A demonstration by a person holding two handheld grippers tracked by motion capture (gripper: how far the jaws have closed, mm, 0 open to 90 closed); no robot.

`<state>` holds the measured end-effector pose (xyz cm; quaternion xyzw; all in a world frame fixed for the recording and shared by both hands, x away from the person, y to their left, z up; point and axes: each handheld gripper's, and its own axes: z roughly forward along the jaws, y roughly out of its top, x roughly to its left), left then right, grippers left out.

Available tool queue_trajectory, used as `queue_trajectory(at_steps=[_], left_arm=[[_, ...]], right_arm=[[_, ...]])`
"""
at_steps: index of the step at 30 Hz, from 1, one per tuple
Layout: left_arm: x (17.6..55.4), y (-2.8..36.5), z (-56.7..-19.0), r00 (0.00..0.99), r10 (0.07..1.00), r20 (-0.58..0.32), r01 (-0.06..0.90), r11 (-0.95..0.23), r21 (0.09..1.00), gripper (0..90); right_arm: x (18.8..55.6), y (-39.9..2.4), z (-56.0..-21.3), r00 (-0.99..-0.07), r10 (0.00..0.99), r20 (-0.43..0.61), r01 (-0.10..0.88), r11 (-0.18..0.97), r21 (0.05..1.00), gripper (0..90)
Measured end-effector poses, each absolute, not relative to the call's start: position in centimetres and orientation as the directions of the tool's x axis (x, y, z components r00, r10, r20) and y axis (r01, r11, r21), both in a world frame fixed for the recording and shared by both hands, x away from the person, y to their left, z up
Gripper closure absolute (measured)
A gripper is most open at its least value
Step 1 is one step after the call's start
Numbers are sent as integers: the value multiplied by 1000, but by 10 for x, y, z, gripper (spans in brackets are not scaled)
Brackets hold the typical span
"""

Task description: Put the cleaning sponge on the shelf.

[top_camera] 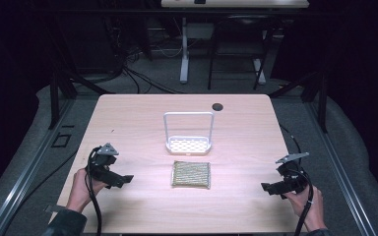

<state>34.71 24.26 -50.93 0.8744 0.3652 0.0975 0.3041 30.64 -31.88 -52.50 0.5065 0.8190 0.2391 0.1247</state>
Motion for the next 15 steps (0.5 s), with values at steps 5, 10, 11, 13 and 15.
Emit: queue_trajectory(at_steps=[5,10,11,13,15], left_arm=[[350,232,-501,752,655,-66,544,-561,624,0],[353,226,-498,769,633,-85,533,-562,632,0],[354,225,-498,774,628,-80,525,-567,635,0],[355,221,-498,785,615,-73,514,-581,631,0],[356,216,-499,794,604,-67,507,-598,621,0]], right_arm=[[304,-318,-522,-466,884,25,759,385,525,48],[304,-318,-522,-476,879,18,758,400,515,48],[305,-318,-523,-479,877,19,755,401,519,48],[306,-317,-522,-483,875,22,750,401,526,49],[307,-317,-522,-485,875,20,752,404,521,48]])
